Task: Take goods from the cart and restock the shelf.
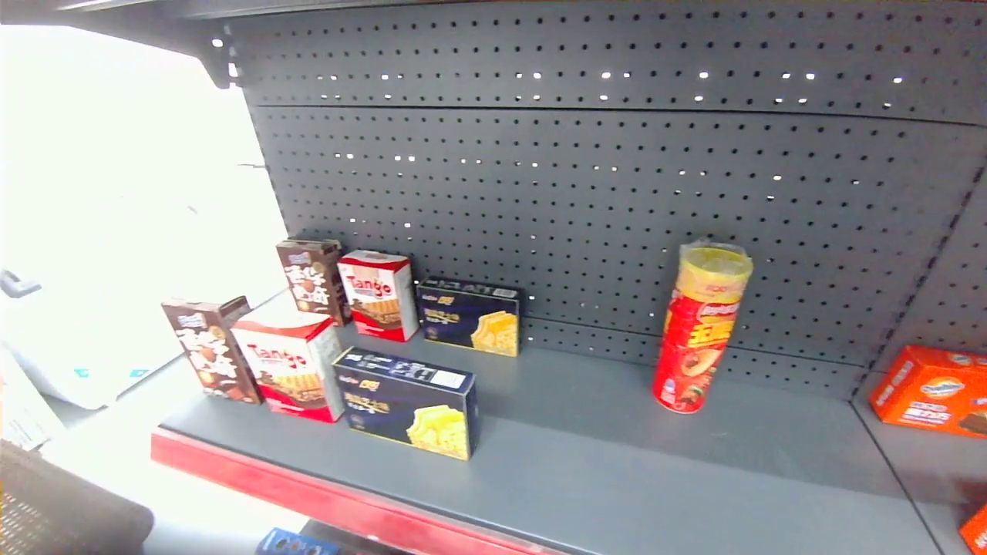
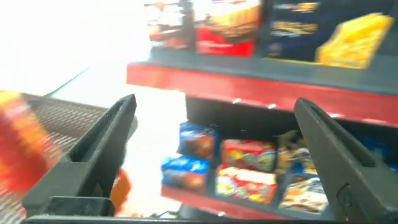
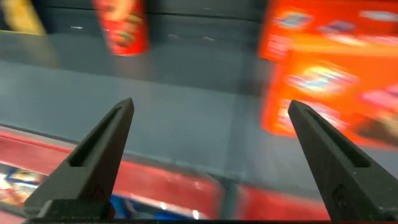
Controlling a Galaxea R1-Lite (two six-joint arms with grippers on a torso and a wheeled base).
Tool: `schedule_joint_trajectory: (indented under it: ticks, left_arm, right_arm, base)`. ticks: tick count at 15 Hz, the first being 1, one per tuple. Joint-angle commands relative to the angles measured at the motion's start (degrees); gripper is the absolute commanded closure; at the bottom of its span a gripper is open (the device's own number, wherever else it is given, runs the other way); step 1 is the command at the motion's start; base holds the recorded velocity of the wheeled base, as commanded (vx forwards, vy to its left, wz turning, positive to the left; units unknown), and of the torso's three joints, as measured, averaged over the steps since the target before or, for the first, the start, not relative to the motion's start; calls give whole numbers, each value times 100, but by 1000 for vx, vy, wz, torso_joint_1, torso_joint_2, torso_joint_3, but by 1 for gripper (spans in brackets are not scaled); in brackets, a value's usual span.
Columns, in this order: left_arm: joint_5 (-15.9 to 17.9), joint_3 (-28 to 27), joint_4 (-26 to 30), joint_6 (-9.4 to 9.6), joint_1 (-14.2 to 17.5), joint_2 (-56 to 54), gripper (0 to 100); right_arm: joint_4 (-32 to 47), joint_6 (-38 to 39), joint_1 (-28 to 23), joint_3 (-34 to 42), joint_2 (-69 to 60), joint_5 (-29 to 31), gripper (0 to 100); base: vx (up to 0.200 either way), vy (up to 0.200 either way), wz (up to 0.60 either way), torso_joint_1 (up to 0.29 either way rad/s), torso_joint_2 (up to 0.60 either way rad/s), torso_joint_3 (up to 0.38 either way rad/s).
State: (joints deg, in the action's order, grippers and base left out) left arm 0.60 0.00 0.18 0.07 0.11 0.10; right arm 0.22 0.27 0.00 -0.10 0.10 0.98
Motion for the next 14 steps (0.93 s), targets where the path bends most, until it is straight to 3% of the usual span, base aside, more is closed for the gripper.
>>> schedule_joint_trajectory:
  ticks: [1, 11, 14]
  left_arm:
    - [2, 0, -1, 1, -2, -1, 0]
    - [11, 0, -1, 19, -2, -1, 0]
    - [2, 0, -1, 10, -2, -1, 0]
  right_arm:
    - [4, 0, 0, 1, 8, -1, 0]
    - [4, 17, 0, 1, 8, -1, 0]
    - [-4, 8, 0, 1, -1, -1, 0]
  base:
    - [0, 0, 600, 2, -2, -2]
    - [0, 0, 600, 3, 1, 0]
    - [0, 0, 0, 0, 0, 0]
